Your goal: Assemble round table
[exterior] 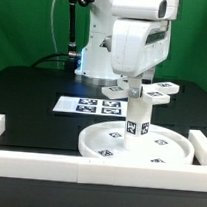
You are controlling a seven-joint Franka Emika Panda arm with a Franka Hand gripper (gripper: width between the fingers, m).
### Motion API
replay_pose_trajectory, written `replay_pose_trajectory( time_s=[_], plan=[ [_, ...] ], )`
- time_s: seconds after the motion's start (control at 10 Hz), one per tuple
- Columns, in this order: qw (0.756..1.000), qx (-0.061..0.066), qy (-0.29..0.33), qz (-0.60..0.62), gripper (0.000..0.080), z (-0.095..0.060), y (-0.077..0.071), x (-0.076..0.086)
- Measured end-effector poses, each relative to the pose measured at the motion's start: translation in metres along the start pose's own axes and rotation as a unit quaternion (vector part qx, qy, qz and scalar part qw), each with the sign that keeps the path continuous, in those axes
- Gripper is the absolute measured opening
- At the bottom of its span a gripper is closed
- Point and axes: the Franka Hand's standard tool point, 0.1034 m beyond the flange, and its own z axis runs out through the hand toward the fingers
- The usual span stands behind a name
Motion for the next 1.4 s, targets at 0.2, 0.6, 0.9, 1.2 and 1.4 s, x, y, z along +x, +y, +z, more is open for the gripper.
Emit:
replay_pose_trajectory(
  time_s=[0.2,0.6,0.9,1.2,1.4],
  plan=[
    [0.998,0.000,0.000,0.055,0.0440,0.0001,-0.0001,0.0000],
    [0.969,0.001,0.001,0.249,0.0440,0.0008,-0.0023,0.0019],
    [0.907,-0.003,0.006,0.421,0.0442,0.0010,-0.0074,0.0061],
    [0.830,-0.011,0.024,0.557,0.0442,0.0010,-0.0066,0.0066],
    [0.796,-0.009,0.025,0.605,0.0442,0.0011,-0.0067,0.0067]
  ],
)
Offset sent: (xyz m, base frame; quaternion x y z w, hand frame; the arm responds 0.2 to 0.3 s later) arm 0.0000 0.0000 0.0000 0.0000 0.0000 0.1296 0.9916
